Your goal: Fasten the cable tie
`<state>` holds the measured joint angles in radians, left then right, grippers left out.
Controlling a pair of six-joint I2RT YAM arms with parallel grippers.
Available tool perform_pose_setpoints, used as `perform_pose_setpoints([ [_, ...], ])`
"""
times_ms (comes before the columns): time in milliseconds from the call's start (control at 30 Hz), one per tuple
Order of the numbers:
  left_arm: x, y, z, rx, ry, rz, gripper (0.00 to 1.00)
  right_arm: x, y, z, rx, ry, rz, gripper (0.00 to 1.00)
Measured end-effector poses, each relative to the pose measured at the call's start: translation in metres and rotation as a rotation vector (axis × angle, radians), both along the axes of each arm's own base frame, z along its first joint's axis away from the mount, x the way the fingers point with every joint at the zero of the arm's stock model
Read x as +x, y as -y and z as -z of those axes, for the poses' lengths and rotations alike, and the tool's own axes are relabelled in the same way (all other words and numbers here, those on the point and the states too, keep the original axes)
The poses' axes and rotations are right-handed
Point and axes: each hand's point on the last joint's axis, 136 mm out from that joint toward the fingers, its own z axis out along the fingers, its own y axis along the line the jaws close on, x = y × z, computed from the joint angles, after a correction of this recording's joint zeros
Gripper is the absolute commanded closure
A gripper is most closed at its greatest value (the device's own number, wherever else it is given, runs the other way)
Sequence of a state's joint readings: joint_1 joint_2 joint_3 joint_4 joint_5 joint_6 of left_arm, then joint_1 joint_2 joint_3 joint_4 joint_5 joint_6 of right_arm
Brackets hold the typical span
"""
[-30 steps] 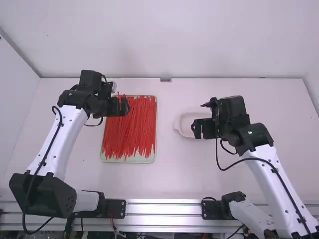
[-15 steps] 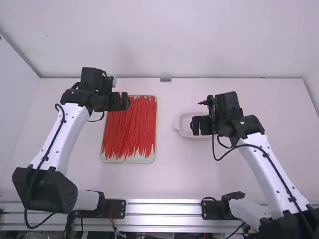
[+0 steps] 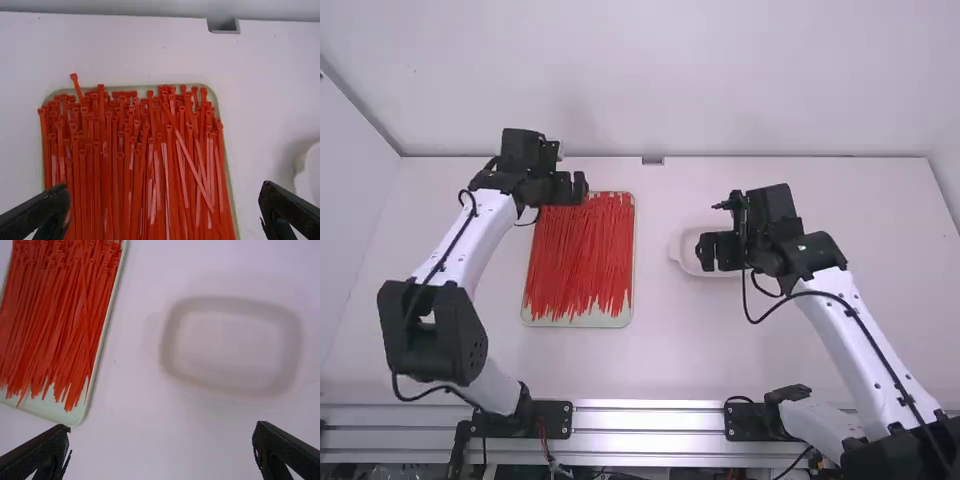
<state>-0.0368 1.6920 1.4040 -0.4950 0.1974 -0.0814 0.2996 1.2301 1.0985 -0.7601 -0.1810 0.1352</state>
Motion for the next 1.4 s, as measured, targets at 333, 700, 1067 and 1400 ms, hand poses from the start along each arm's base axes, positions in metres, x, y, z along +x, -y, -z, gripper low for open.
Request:
perform_pose_setpoints([
  [333, 0.042, 0.003, 0.018, 0.000, -0.014, 0.003, 0.01, 0.002, 0.009, 0.001, 0.004, -0.013, 0.043, 0.02],
  [700, 0.054, 0.007, 0.068, -0.017, -0.102, 0.002, 0.19, 0.003, 0.010, 0.001, 0.005, -0.011, 0.044, 0.02],
  [1067, 0.069, 0.013, 0.090, -0.059, -0.093, -0.002, 0.38, 0.000, 0.010, 0.003, 0.001, -0.024, 0.045, 0.02],
  [1400, 0.073, 0.017, 0.118, -0.085, -0.127, -0.007, 0.38, -0.002, 0.011, 0.004, -0.002, -0.033, 0.044, 0.02],
])
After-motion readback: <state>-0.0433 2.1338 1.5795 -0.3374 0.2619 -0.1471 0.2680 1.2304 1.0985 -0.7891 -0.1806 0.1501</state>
